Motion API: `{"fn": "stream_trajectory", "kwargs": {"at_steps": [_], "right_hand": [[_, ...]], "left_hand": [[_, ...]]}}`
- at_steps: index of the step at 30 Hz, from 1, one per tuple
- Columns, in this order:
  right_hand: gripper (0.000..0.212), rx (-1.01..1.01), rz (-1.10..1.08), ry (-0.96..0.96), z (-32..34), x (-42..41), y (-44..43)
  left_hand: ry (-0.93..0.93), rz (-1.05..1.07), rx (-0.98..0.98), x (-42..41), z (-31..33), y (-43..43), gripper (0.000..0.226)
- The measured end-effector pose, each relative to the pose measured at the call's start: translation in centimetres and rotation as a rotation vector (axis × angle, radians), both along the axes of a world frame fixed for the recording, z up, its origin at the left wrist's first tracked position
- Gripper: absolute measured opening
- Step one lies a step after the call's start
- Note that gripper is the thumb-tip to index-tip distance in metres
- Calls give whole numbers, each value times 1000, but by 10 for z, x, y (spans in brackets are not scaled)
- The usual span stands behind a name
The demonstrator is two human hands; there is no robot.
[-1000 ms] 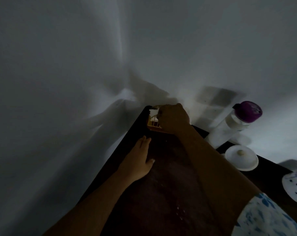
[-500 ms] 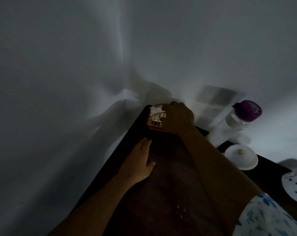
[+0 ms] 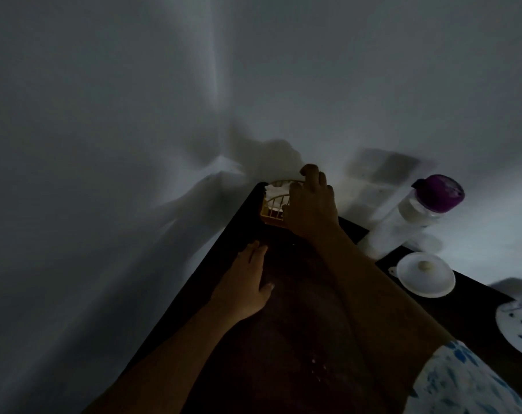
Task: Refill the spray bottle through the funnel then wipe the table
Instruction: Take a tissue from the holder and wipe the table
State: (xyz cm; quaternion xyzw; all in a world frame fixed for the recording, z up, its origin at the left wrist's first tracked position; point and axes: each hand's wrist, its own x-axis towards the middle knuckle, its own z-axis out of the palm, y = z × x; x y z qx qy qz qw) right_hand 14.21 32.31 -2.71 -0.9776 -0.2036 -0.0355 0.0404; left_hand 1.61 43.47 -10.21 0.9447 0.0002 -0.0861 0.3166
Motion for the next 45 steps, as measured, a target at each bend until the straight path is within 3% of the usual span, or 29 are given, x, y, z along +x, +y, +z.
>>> {"fn": "stream_trajectory", "kwargs": {"at_steps": [4, 11, 16, 22, 24, 29, 33, 39, 45], "right_hand": [[33, -10, -77, -67, -10, -2, -1], [59, -72, -58, 67, -12, 4, -9], [42, 71, -117, 305, -14, 20, -12], [28, 60, -119, 385, -13, 33, -13], [29, 62, -122, 388, -13, 34, -12], [54, 43, -192, 360, -12, 24, -10], [46, -98, -331, 317, -7, 23, -6], [33, 74, -238, 261, -2, 16, -10], [23, 75, -223, 214, 15, 10, -10]], "left_hand": [[7, 3, 2, 1, 0, -2, 77], [-5, -1, 10, 1, -3, -3, 77], [-12, -7, 25, 0, -5, -4, 77], [-4, -10, 20, -1, -5, -3, 77], [-4, -6, 22, -1, -6, -3, 77], [-16, -6, 36, -1, -7, -3, 77], [-15, -4, 31, -2, -7, -3, 77], [-29, 2, 32, -3, -6, -4, 76], [-30, -4, 54, -2, -6, -4, 76]]}}
